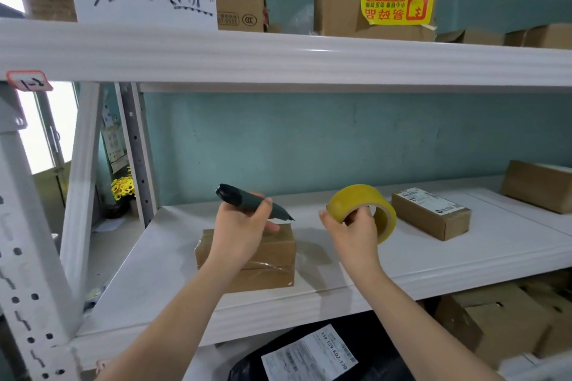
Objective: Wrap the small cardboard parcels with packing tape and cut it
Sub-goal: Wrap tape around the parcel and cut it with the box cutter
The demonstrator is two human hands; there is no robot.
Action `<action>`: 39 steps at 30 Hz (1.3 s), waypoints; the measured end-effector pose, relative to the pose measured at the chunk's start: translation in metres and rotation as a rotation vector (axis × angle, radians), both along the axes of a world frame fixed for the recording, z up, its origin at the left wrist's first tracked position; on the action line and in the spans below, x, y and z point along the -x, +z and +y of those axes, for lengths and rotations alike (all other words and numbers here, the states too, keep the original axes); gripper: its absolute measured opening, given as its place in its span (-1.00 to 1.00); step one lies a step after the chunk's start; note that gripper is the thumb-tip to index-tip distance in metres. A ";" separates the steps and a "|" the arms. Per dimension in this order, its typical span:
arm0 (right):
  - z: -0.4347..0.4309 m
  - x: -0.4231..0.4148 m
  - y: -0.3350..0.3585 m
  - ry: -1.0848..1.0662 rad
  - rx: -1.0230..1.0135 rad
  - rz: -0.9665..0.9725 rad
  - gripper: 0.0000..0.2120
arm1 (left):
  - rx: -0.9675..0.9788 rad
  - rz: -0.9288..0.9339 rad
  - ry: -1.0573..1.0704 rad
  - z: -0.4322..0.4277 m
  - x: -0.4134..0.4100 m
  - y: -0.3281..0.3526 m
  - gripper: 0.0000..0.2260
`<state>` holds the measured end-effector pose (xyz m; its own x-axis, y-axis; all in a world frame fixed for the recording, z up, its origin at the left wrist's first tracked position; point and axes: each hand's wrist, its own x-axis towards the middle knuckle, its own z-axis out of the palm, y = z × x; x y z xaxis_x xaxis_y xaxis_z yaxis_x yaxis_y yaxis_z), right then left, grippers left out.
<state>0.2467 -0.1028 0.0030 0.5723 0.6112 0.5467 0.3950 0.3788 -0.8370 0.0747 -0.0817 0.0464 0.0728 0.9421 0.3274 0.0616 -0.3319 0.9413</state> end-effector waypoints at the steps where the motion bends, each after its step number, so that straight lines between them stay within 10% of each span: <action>1: 0.000 -0.001 -0.001 -0.019 0.035 -0.047 -0.70 | 0.006 -0.009 0.004 -0.001 0.001 0.001 -0.90; 39: 0.008 -0.007 0.008 -0.069 0.185 -0.134 -0.75 | -0.066 -0.214 -0.083 -0.005 0.016 -0.012 -0.92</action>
<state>0.2539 -0.0947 0.0108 0.5460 0.6705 0.5024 0.5265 0.1919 -0.8283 0.0587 -0.0866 0.0341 0.0712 0.9117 0.4046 -0.1665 -0.3891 0.9060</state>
